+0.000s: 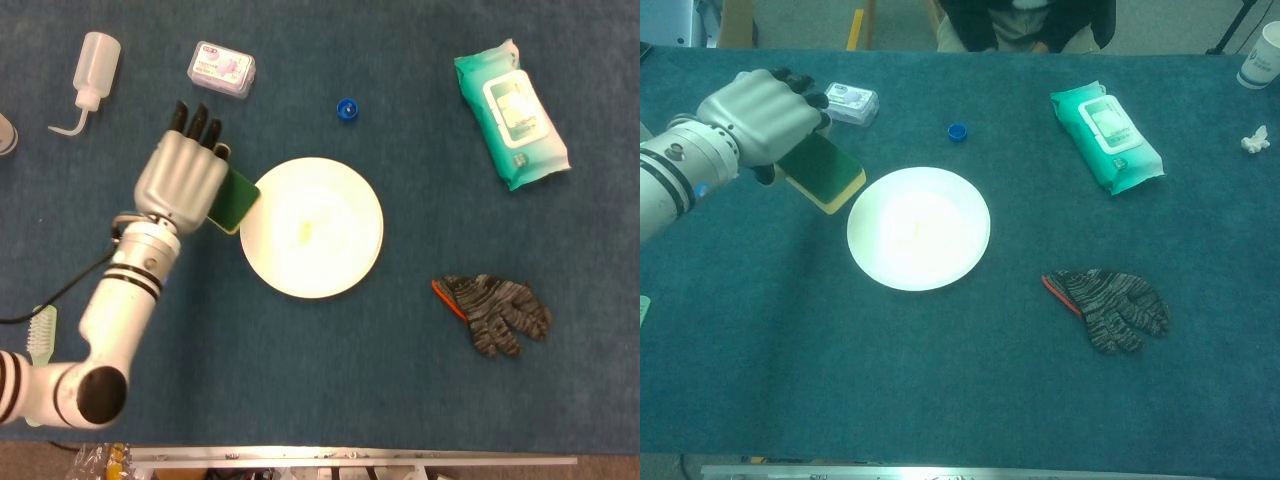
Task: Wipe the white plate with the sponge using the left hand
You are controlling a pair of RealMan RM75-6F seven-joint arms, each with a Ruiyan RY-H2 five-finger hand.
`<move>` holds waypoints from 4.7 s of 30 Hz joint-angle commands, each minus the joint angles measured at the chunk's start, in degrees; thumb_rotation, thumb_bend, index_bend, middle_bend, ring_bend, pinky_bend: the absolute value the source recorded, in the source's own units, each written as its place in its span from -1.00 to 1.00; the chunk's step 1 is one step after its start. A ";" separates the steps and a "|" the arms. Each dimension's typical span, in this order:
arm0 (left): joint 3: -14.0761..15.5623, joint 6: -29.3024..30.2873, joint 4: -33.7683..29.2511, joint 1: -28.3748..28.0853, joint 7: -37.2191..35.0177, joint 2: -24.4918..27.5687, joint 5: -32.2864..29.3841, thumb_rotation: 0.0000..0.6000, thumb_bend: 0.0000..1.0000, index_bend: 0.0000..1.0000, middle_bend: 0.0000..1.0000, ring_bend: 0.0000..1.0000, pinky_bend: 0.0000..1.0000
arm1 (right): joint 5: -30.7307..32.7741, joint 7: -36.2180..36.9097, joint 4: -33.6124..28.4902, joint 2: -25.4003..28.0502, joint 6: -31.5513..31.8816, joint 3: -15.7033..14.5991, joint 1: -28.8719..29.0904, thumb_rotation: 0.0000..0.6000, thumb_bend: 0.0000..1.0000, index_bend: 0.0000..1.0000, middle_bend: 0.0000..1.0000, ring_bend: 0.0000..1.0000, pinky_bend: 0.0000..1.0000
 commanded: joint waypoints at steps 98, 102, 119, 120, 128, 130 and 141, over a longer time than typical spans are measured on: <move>4.29 6.93 22.84 -1.38 20.67 -27.76 6.91 1.00 -0.45 -0.17 -0.77 -0.98 -0.90 | 1.12 -2.56 -1.63 0.94 0.70 -0.12 -0.66 1.00 -0.22 -0.22 -0.21 -0.51 -0.10; 4.57 7.27 22.00 -1.20 21.53 -28.21 7.53 1.00 -0.45 -0.17 -0.77 -0.98 -0.90 | 1.18 -2.44 -1.46 0.91 0.63 -0.13 -0.67 1.00 -0.22 -0.22 -0.21 -0.51 -0.10; 4.26 6.31 21.44 -0.89 22.74 -30.62 8.87 1.00 -0.45 -0.17 -0.77 -0.98 -0.90 | 1.39 -2.21 -1.10 0.88 0.57 -0.12 -0.83 1.00 -0.23 -0.22 -0.21 -0.51 -0.10; 4.23 6.17 21.58 -0.88 22.73 -30.72 8.91 1.00 -0.45 -0.17 -0.77 -0.98 -0.90 | 1.42 -2.27 -1.11 0.88 0.54 -0.12 -0.83 1.00 -0.23 -0.22 -0.21 -0.51 -0.10; 4.21 6.07 20.98 -0.70 23.39 -31.15 9.17 1.00 -0.45 -0.17 -0.77 -0.98 -0.90 | 1.58 -2.53 -1.27 0.82 0.45 -0.03 -0.82 1.00 -0.22 -0.22 -0.21 -0.51 -0.10; 4.18 6.22 20.65 -0.69 23.52 -31.13 9.43 1.00 -0.45 -0.17 -0.77 -0.98 -0.90 | 1.56 -2.48 -1.19 0.78 0.42 -0.06 -0.81 1.00 -0.22 -0.22 -0.21 -0.51 -0.10; 3.50 5.48 19.62 -1.45 22.26 -28.74 13.02 1.00 -0.45 -0.17 -0.77 -0.98 -0.90 | 1.76 -2.29 -0.96 0.78 0.39 0.03 -0.90 1.00 -0.22 -0.22 -0.21 -0.51 -0.10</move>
